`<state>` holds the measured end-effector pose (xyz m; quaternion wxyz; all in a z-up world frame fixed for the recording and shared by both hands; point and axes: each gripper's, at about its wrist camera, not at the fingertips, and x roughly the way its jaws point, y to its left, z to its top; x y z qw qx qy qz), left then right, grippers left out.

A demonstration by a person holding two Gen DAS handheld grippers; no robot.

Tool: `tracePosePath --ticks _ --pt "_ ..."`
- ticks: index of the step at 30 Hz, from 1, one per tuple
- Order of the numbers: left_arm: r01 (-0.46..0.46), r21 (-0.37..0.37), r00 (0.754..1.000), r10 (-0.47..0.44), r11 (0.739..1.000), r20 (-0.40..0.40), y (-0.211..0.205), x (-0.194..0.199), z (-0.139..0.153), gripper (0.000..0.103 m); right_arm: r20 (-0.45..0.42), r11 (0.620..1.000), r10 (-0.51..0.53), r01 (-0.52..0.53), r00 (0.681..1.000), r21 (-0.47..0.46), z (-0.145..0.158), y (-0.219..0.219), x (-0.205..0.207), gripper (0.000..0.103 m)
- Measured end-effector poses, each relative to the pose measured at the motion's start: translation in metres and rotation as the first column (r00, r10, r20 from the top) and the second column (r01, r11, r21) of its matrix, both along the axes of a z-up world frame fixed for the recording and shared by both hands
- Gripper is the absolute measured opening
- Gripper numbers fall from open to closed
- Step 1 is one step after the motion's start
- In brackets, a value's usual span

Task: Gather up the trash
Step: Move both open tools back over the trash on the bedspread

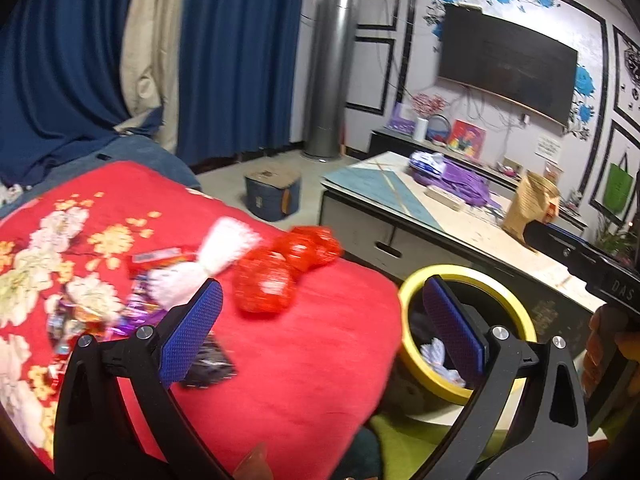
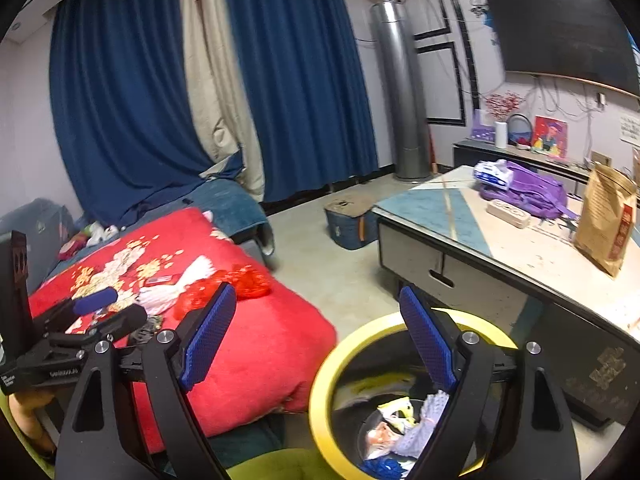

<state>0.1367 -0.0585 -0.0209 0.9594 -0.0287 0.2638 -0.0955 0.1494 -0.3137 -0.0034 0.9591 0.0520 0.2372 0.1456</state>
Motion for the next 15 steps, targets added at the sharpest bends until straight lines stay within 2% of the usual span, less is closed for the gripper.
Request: tracePosePath --ticks 6,15 --pt "-0.086 0.007 0.996 0.086 0.996 0.03 0.031 -0.007 0.007 0.092 0.005 0.997 0.076 -0.076 0.997 -0.032 0.006 0.036 0.004 0.081" --pt "-0.163 -0.004 0.985 0.163 0.987 0.059 0.061 -0.018 0.018 0.092 0.007 0.985 0.166 -0.166 0.986 -0.037 0.013 0.082 0.011 0.081"
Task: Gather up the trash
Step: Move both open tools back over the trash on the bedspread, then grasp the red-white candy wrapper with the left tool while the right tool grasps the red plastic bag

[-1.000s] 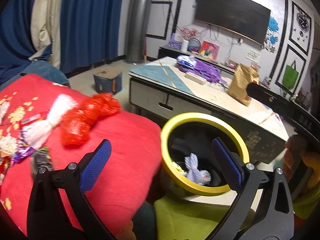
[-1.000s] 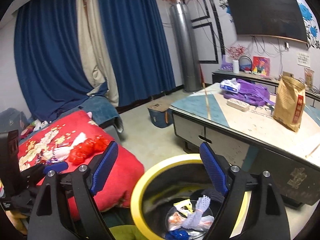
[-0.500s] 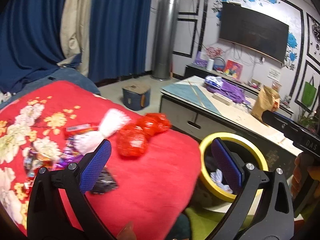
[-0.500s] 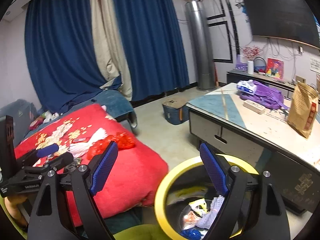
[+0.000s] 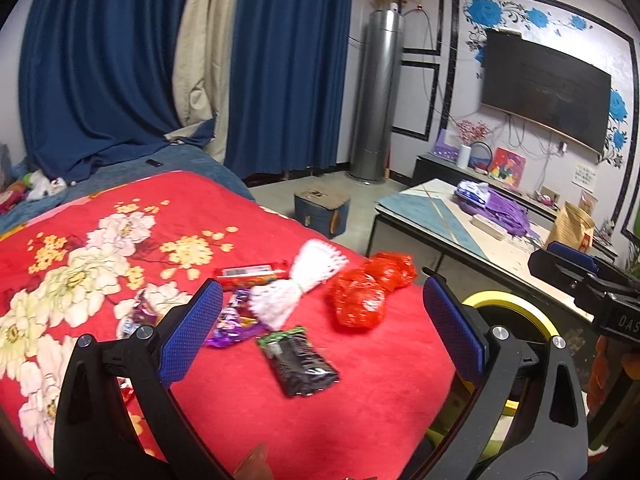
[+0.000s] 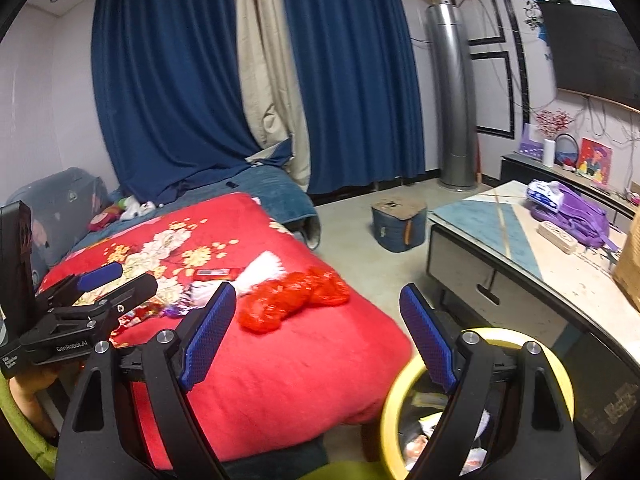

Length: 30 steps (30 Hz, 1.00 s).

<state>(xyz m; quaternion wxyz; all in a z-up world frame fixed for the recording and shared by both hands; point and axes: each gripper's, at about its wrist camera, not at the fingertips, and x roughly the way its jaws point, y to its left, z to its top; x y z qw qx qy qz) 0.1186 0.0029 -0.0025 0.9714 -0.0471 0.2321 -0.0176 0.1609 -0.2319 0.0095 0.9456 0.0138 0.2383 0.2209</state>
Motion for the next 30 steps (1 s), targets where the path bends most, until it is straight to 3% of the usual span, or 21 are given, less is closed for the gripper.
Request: tracePosePath --ticks 11,27,30 --pt "-0.087 -0.017 0.996 0.087 0.996 -0.017 0.046 -0.011 -0.003 0.092 -0.041 0.997 0.065 -0.067 0.997 -0.044 -0.012 0.048 0.017 0.081" --pt "-0.176 -0.071 0.968 0.16 0.982 -0.194 0.118 -0.016 -0.04 0.092 -0.188 0.997 0.05 -0.061 0.981 -0.055 -0.063 0.101 0.072 0.081" --pt "-0.18 -0.089 0.957 0.153 0.98 -0.247 0.128 -0.012 -0.052 0.085 -0.215 0.997 0.04 -0.053 0.976 -0.058 -0.072 0.108 0.082 0.081"
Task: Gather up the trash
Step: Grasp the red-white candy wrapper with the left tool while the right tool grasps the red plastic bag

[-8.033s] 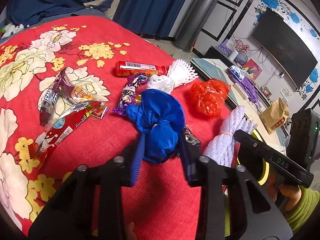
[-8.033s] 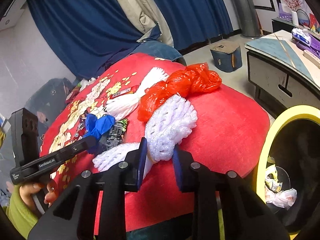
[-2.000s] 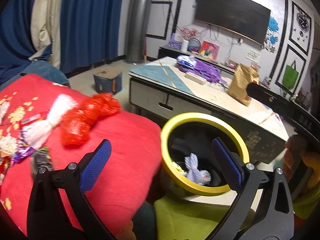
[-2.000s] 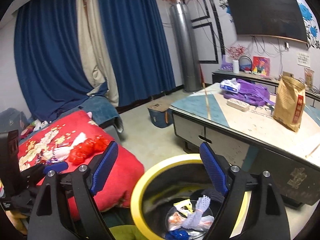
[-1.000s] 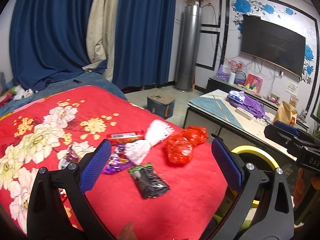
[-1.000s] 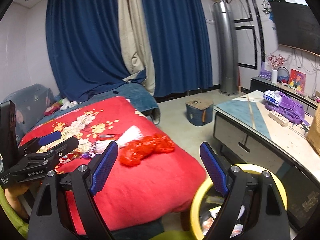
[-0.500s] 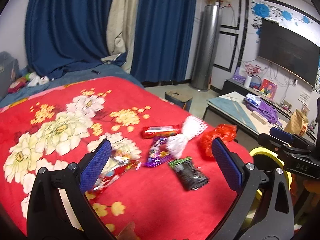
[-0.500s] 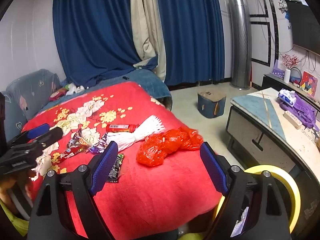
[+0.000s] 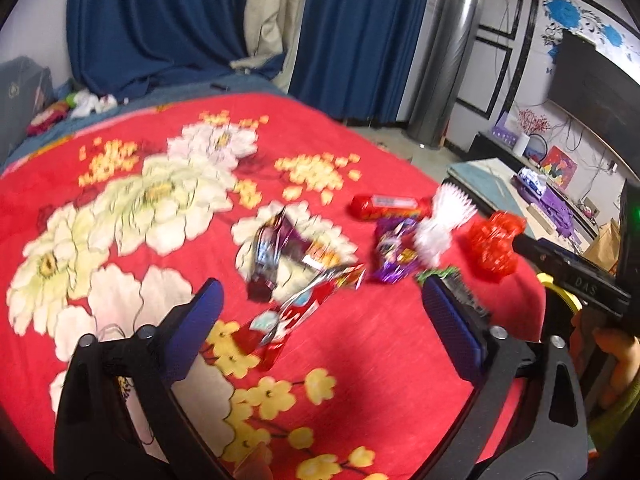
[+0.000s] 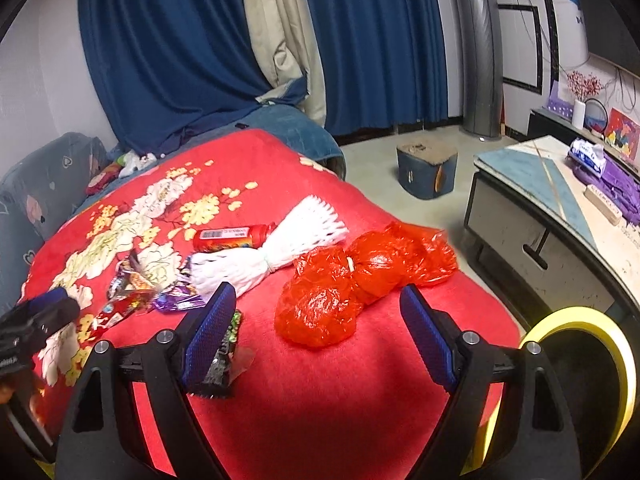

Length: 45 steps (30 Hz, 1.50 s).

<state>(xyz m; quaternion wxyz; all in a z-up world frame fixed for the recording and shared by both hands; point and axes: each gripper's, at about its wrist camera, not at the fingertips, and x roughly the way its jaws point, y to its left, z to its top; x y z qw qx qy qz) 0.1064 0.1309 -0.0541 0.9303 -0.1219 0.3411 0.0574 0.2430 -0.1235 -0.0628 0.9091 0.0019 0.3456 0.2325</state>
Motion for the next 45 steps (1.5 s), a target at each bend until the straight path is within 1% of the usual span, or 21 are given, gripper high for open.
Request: tracePosePath --ticks 4,6,11,13,14,15,18,19,21,25,28,30,33,37,41,45 --pt "0.001 -0.048 0.997 -0.005 0.999 -0.073 0.01 0.006 -0.019 0.073 -0.041 1.0 -0.021 0.021 0.999 0.003 -0.012 0.005 0.012 0.081" --pt "0.004 -0.068 0.995 -0.011 0.998 -0.095 0.012 0.008 -0.025 0.069 -0.067 0.999 -0.033 0.034 0.997 0.016 -0.018 0.006 0.018 0.08" --pt "0.014 -0.087 0.993 -0.024 0.996 -0.117 0.013 0.009 -0.032 0.061 -0.14 0.998 -0.046 0.053 0.989 0.045 -0.032 0.002 0.031 0.063" --pt "0.011 -0.092 0.992 -0.022 0.996 -0.124 0.014 0.009 -0.035 0.056 -0.171 0.997 -0.041 0.052 0.984 0.061 -0.037 -0.001 0.034 0.048" --pt "0.008 -0.095 0.992 -0.02 0.995 -0.127 0.014 0.009 -0.036 0.055 -0.189 0.996 -0.035 0.049 0.981 0.069 -0.041 -0.002 0.035 0.044" --pt "0.006 -0.098 0.991 -0.019 0.995 -0.131 0.015 0.009 -0.037 0.053 -0.197 0.996 -0.031 0.046 0.98 0.074 -0.043 -0.002 0.035 0.036" --pt "0.0 -0.099 0.99 -0.013 0.995 -0.137 0.015 0.008 -0.037 0.049 -0.198 0.996 -0.02 0.036 0.98 0.079 -0.045 -0.007 0.033 0.026" --pt "-0.001 -0.098 0.99 -0.013 0.995 -0.14 0.015 0.009 -0.037 0.045 -0.2 0.996 -0.017 0.034 0.98 0.082 -0.045 -0.009 0.032 0.024" --pt "-0.002 -0.087 0.988 -0.012 0.996 -0.153 0.014 0.009 -0.039 0.039 -0.203 0.996 -0.01 0.029 0.979 0.09 -0.045 -0.013 0.03 0.022" --pt "0.001 -0.071 0.986 -0.013 0.997 -0.168 0.011 0.01 -0.04 0.034 -0.206 0.994 -0.007 0.029 0.979 0.103 -0.044 -0.021 0.024 0.022" --pt "0.005 -0.056 0.983 -0.015 0.998 -0.181 0.007 0.01 -0.041 0.022 -0.204 0.993 -0.001 0.025 0.979 0.112 -0.041 -0.026 0.019 0.022" --pt "0.014 -0.051 0.983 -0.023 0.999 -0.185 0.005 0.01 -0.041 0.017 -0.204 0.993 0.006 0.018 0.979 0.119 -0.039 -0.028 0.015 0.022" --pt "0.033 -0.035 0.982 -0.039 0.999 -0.186 0.0 0.01 -0.041 0.013 -0.194 0.993 0.024 -0.001 0.981 0.119 -0.037 -0.029 0.008 0.022" --pt "0.054 -0.03 0.982 -0.059 0.998 -0.178 -0.004 0.01 -0.039 0.006 -0.181 0.992 0.045 -0.023 0.982 0.123 -0.032 -0.029 0.001 0.021" --pt "0.081 -0.026 0.983 -0.084 0.996 -0.164 -0.01 0.008 -0.034 0.004 -0.157 0.991 0.072 -0.053 0.985 0.122 -0.022 -0.026 -0.007 0.021" --pt "0.104 -0.033 0.986 -0.107 0.994 -0.129 -0.017 0.004 -0.025 0.004 -0.121 0.989 0.105 -0.091 0.987 0.116 -0.009 -0.023 -0.015 0.021"
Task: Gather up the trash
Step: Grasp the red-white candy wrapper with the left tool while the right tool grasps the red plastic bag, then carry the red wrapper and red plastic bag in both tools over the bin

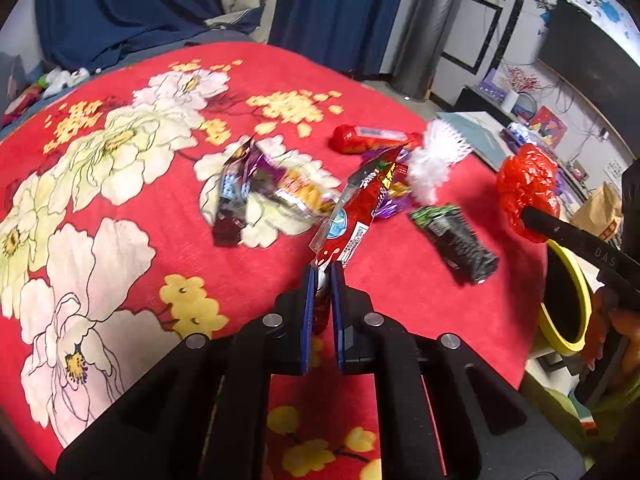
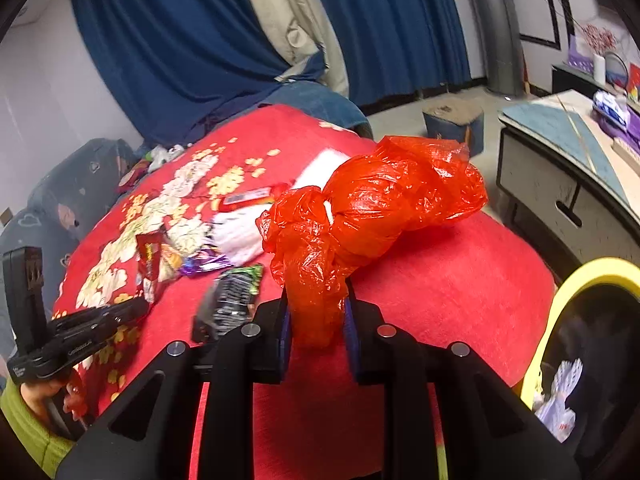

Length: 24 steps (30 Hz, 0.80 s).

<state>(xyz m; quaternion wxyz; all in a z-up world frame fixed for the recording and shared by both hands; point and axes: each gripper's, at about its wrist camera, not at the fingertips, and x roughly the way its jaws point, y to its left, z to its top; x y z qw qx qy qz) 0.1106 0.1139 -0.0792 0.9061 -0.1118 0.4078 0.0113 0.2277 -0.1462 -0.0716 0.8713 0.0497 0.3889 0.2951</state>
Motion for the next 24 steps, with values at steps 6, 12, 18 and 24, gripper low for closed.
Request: tracePosePath --ticks 6,12,18,24 --pt "0.036 -0.023 0.998 -0.035 0.999 0.052 -0.016 -0.004 0.018 0.004 0.045 0.999 0.038 -0.037 0.998 -0.012 0.014 -0.001 -0.01 0.021" --pt "0.06 -0.045 0.993 -0.055 0.997 0.1 -0.031 -0.006 0.033 0.004 0.08 0.998 0.067 -0.065 0.995 -0.023 0.026 -0.002 -0.019 0.021" --pt "0.078 -0.042 0.986 -0.071 0.996 0.15 -0.045 -0.01 0.047 0.004 0.126 0.995 0.093 -0.089 0.988 -0.041 0.038 -0.007 -0.03 0.021" --pt "0.097 -0.034 0.979 -0.089 0.995 0.186 -0.059 -0.012 0.056 0.004 0.168 0.994 0.105 -0.096 0.98 -0.06 0.046 -0.017 -0.042 0.021"
